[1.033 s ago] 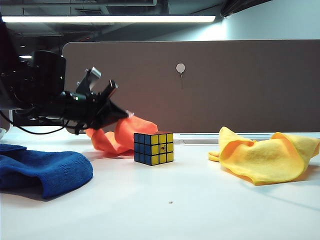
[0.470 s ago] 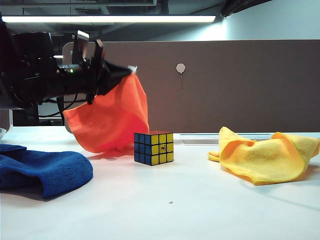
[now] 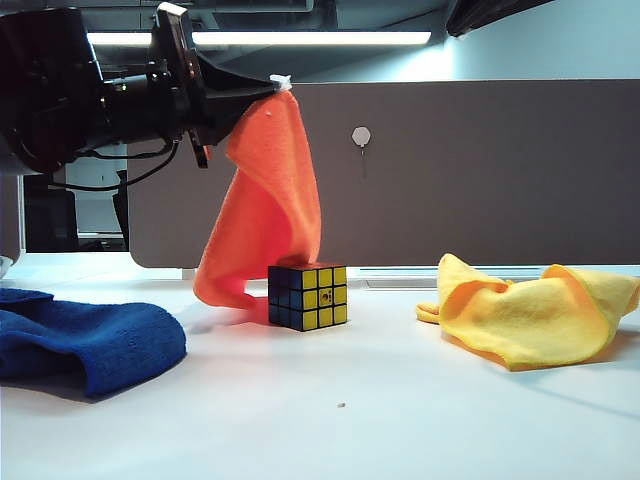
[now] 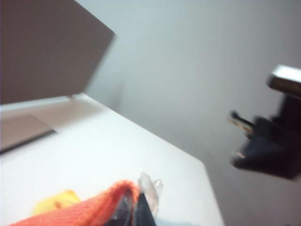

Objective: Pick up a rag that is the same color as the top surface of the Rubik's Cube and cover the cube with it.

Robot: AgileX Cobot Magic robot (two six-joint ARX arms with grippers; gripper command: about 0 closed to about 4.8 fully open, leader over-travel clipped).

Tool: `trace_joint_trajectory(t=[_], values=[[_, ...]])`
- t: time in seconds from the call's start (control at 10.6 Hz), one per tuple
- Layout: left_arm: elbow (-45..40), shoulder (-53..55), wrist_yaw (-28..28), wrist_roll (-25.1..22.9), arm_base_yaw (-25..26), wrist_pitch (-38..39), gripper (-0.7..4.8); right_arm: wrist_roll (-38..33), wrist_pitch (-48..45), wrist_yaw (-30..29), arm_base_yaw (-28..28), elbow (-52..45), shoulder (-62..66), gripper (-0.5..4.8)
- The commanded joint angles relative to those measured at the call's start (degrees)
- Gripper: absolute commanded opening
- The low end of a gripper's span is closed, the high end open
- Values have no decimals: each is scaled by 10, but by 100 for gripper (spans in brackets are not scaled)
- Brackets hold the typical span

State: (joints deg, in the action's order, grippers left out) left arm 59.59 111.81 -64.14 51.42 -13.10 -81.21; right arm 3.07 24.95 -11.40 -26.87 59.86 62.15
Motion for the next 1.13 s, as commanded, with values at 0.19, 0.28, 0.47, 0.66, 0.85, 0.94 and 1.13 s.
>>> trace_joint_trajectory(t=[0.19,0.28,0.47,0.66,0.85,0.94,1.13], values=[[-9,-7,-129,104,9,-16,-6,0,-11,4,-1,2,-2,-1],[-15,-7,-139,122,9,-16,-6,0,-12,4,-1,2,-2,-1],[-21,-14,-146,151,-69,-17,-6,0,-25,14,-1,2,-2,-1],[-21,-14,-141,150,-115,-17,-6,0,-25,14,-1,2,-2,-1],[-21,-14,-139,133,-122,-10,14,0,-24,14,-1,2,-2,-1],[-21,-14,-134,133,-122,-4,202,0,-25,14,-1,2,-2,-1],[-21,-14,-87,120,-126,7,320,0,-24,13,-1,2,-2,-1]])
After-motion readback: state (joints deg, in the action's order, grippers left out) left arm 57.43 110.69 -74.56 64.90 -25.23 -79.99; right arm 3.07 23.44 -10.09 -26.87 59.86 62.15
